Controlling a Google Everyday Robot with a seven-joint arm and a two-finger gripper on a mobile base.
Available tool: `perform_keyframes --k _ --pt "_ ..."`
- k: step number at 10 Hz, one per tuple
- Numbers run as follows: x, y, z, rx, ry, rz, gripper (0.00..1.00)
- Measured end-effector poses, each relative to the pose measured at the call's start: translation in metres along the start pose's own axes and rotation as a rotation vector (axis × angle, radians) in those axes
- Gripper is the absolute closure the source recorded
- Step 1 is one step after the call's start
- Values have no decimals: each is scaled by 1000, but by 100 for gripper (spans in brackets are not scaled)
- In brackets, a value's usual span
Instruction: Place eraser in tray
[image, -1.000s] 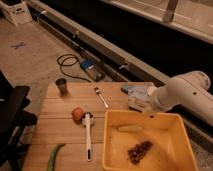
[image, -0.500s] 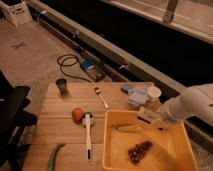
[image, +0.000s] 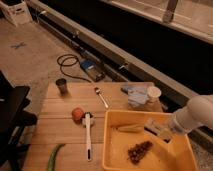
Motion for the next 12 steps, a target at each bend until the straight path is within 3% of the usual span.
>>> perform_keyframes --k 5,9,12 --pt "15 -16 20 -6 15 63 23" --pt "13 -11 26 0 17 61 20" --pt "1 -14 2 60 9 38 20"
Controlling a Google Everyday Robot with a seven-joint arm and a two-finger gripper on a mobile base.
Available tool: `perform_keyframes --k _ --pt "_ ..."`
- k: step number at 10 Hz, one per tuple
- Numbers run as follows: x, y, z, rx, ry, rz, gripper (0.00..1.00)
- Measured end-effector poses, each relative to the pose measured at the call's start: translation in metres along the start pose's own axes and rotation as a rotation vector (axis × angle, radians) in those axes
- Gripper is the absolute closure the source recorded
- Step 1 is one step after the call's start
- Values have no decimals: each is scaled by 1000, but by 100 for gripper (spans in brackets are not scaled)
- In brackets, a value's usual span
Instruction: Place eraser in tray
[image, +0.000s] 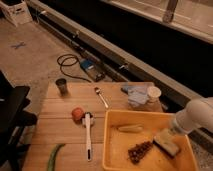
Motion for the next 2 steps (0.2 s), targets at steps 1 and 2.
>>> perform_keyframes --k 1,2 --pt "2 0 -1 2 1 2 20" --pt "1 0 0 2 1 0 20"
